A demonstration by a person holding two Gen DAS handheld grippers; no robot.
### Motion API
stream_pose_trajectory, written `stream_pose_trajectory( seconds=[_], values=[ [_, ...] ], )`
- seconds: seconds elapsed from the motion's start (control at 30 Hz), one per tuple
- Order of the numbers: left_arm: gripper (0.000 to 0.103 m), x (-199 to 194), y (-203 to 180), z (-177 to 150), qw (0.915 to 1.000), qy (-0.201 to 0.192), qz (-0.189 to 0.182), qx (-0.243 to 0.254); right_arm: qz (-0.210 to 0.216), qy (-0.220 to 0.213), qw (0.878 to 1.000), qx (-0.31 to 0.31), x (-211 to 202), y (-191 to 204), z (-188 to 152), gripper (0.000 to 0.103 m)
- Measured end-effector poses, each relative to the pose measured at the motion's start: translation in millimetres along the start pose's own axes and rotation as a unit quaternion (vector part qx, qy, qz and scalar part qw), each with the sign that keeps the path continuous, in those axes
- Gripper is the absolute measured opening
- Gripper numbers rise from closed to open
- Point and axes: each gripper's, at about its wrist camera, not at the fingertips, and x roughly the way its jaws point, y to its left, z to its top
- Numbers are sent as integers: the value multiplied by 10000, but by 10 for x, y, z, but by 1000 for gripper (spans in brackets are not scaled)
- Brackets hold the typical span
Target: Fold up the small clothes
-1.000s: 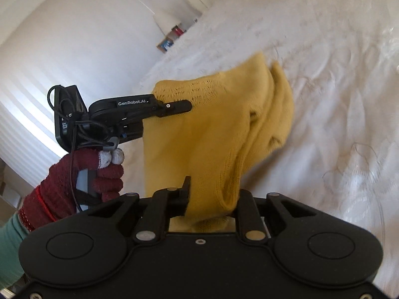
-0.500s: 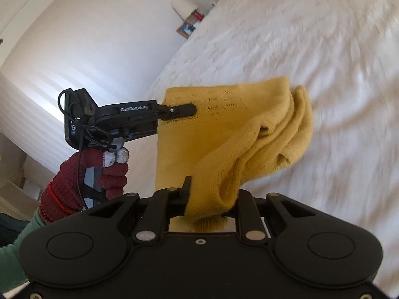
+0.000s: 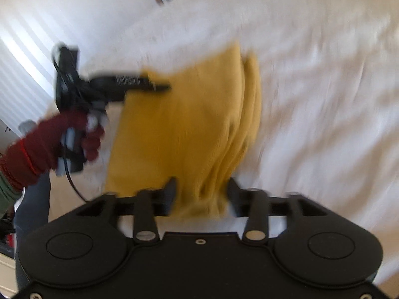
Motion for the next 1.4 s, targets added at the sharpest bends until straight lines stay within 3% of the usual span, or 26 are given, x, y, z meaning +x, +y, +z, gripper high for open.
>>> stream_pose_trajectory(
  seconds=[0.03,0.07,0.2,0.3,0.5,0.57,0.63,0.7,0.83,0.93,1.03,1.1,1.23,1.33,1.4],
  values=[
    [46,8,11,16,10000,9,-55,-31,5,-202,9998,-23,-49,-36,77,87],
    [46,-4,29,1,10000,19,-77,-30,22,-313,9995,-25,-115,-52,111,88],
    [48,-74,75,-104,9998,27,-183,-68,200,-506,9985,82,74,-264,367,88],
    [49,-105,141,-132,9989,42,-357,-289,548,-309,9970,451,476,-530,553,88],
    [55,-109,244,-175,9973,8,-608,-416,1049,-106,9924,642,911,-680,665,87],
    [57,-62,269,-180,9963,-3,-685,-513,1264,-113,9889,775,1010,-695,677,76],
    [58,-39,277,-170,9950,-37,-771,-639,1437,-70,9844,1017,1065,-710,684,36],
    [56,-56,244,-155,9941,-38,-838,-688,1480,-125,9845,934,1022,-638,694,35],
    [56,-310,68,-132,9932,-486,-979,-405,1076,-685,9913,-331,530,-191,705,32],
    [58,-401,-37,-117,9934,-933,-663,11,301,-741,9948,-635,491,-160,669,32],
    [58,-214,9,-95,9970,-756,187,44,-104,-287,9994,-144,809,-417,626,34],
    [59,-121,91,-117,9959,-656,620,0,-37,-302,9995,103,877,-497,594,35],
    [60,-175,113,-161,9929,-689,946,234,-166,-383,9991,-13,809,-468,574,44],
    [59,-298,14,-148,9875,-846,1257,439,-209,-446,9988,18,732,-509,587,56],
    [58,-483,-81,-172,9837,-1083,1314,585,-350,-617,9975,-72,612,-500,619,58]
  ],
)
